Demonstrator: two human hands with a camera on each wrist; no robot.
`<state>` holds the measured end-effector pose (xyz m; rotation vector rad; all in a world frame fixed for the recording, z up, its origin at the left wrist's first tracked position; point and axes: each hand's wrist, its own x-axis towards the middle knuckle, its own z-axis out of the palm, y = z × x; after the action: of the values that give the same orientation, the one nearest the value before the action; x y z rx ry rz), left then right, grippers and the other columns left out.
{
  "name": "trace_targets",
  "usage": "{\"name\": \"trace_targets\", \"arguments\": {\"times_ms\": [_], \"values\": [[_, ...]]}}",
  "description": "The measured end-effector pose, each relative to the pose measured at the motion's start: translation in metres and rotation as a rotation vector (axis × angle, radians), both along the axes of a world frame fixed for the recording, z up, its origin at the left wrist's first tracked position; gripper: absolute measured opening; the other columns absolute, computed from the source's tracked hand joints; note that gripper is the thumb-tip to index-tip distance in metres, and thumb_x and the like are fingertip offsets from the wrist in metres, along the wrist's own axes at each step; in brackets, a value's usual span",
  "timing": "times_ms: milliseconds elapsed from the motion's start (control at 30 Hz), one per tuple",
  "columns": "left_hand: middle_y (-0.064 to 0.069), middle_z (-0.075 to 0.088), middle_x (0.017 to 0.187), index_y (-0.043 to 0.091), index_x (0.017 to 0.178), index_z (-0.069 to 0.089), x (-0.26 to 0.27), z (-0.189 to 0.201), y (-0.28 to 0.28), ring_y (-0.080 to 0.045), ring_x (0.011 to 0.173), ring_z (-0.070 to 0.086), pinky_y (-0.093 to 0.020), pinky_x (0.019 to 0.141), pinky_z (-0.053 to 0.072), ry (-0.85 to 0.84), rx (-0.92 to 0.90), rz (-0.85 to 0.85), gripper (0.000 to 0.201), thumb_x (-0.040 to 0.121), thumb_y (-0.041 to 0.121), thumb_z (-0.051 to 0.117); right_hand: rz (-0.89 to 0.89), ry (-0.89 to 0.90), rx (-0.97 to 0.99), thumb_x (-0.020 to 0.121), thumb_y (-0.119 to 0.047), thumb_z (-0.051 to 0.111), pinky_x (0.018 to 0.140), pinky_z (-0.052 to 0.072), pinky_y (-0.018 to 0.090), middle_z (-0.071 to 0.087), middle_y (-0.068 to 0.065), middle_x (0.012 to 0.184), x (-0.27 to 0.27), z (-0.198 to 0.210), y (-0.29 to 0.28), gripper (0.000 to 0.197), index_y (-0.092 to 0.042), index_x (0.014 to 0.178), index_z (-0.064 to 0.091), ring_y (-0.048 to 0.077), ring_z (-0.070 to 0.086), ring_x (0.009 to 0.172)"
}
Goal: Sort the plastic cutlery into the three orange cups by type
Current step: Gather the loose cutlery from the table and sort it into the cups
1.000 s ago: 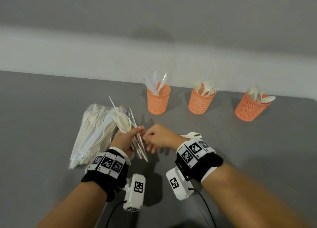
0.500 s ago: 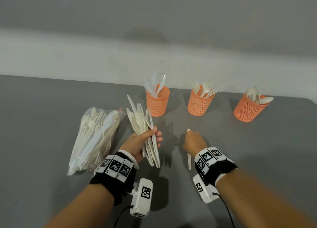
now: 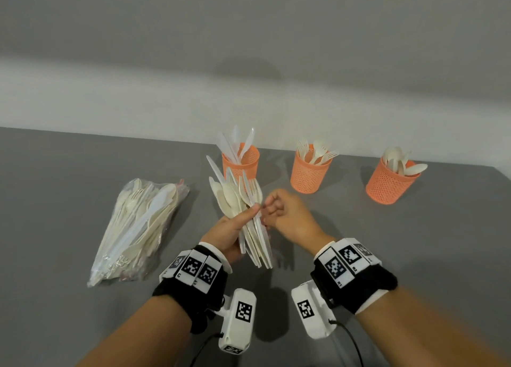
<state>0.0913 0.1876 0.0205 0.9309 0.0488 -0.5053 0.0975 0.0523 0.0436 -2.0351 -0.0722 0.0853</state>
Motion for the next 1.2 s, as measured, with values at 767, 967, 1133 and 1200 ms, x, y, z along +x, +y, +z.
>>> {"name": "trace_targets", "arguments": {"times_ms": [767, 967, 1133, 1200], "values": [[0.002, 0.071, 0.072, 0.003, 0.097, 0.064, 0.009, 0.014, -0.093, -0.011, 0.068, 0.068, -0.025, 0.068, 0.055, -0.292, 0.386, 0.264, 0.020, 0.078, -0.003, 0.066, -0.114, 0.046, 0.292, 0.095, -0.013, 0.048, 0.055, 0.047, 0.017, 0.055, 0.001, 0.069, 0.011, 0.020, -0.077, 0.017, -0.008, 0.083, 0.058, 0.011, 0.054, 0.062], [-0.001, 0.054, 0.054, 0.008, 0.076, 0.052, 0.016, 0.018, -0.104, -0.005, 0.040, 0.051, -0.021, 0.049, 0.048, -0.336, 0.575, 0.294, 0.016, 0.081, -0.002, 0.064, -0.243, -0.122, 0.552, 0.101, -0.025, 0.032, 0.039, 0.036, 0.018, 0.042, 0.002, 0.063, 0.029, 0.050, -0.090, 0.016, -0.013, 0.100, 0.042, 0.008, 0.040, 0.045], [0.001, 0.051, 0.059, 0.019, 0.080, 0.052, 0.016, 0.015, -0.111, -0.002, 0.045, 0.049, -0.018, 0.052, 0.045, -0.482, 0.734, 0.381, 0.026, 0.079, -0.004, 0.063, -0.078, -0.203, 0.367, 0.081, -0.026, 0.069, 0.056, 0.049, 0.019, 0.065, 0.000, 0.072, 0.025, 0.059, -0.081, 0.017, -0.013, 0.088, 0.060, 0.004, 0.061, 0.058], [0.004, 0.057, 0.067, 0.022, 0.092, 0.058, 0.018, 0.010, -0.111, -0.013, 0.059, 0.054, -0.031, 0.064, 0.051, -0.504, 0.786, 0.424, 0.028, 0.077, -0.002, 0.064, -0.096, -0.219, 0.279, 0.079, -0.021, 0.072, 0.072, 0.055, 0.031, 0.070, 0.007, 0.080, 0.027, 0.055, -0.078, 0.015, -0.010, 0.086, 0.065, 0.018, 0.068, 0.076]]}}
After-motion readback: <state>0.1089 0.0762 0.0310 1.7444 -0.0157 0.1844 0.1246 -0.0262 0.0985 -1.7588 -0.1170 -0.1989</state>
